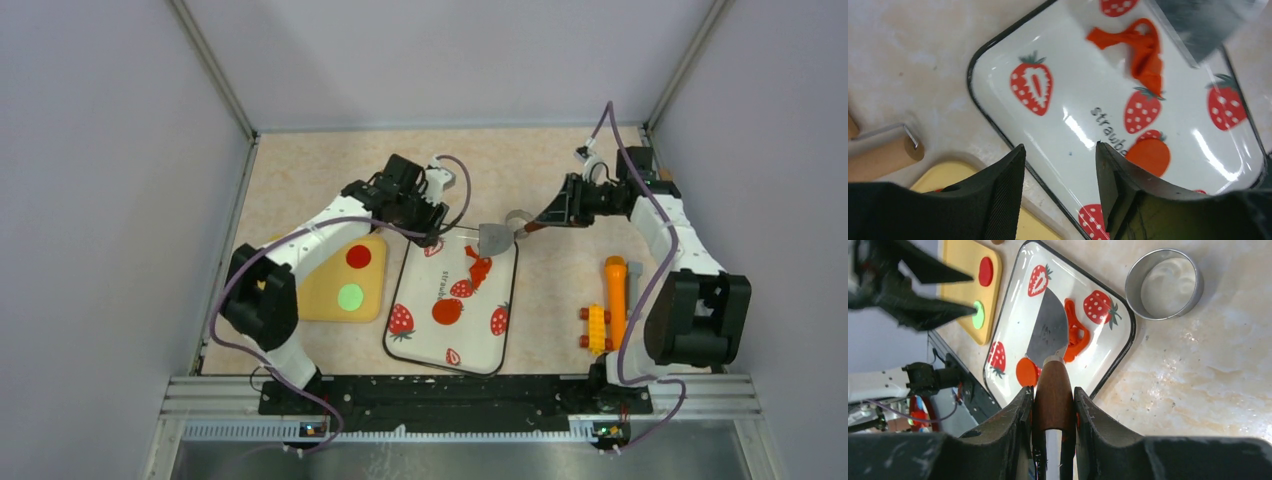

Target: Roll out the dumpling wrappers from the dough

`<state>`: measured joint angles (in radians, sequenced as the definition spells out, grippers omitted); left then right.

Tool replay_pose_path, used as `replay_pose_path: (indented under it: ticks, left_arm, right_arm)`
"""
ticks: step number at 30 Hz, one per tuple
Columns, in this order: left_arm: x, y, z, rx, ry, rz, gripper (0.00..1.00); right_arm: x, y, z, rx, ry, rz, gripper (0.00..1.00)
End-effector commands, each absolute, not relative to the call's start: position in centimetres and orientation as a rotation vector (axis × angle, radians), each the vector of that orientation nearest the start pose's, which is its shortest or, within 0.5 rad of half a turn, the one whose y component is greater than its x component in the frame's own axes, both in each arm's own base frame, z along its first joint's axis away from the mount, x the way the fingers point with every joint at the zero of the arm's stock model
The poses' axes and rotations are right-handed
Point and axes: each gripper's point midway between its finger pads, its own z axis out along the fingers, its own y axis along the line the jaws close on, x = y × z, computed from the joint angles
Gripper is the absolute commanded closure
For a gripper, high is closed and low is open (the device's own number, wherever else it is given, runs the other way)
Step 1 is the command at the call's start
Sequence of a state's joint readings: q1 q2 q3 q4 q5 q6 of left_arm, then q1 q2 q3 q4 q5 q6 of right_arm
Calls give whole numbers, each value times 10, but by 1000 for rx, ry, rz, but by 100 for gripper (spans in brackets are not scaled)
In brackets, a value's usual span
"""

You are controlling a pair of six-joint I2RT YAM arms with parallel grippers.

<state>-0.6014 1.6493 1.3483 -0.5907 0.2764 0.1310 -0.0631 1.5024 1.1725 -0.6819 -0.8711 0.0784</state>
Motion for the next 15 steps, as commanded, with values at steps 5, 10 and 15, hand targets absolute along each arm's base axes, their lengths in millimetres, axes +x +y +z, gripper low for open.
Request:
replay_pose_path:
  ticks: [5,10,15]
  left_arm:
    - [356,-225,80,562,2629,-444,42]
    - [356,-223,53,518,2703,-420,40]
    - [355,-211,33,407,2768,-342,64]
  right_arm:
    - [299,110,203,-387,2306,968,100]
    - [288,112,201,-417,2307,982,100]
    - [287,113,199,-369,2326,995,100]
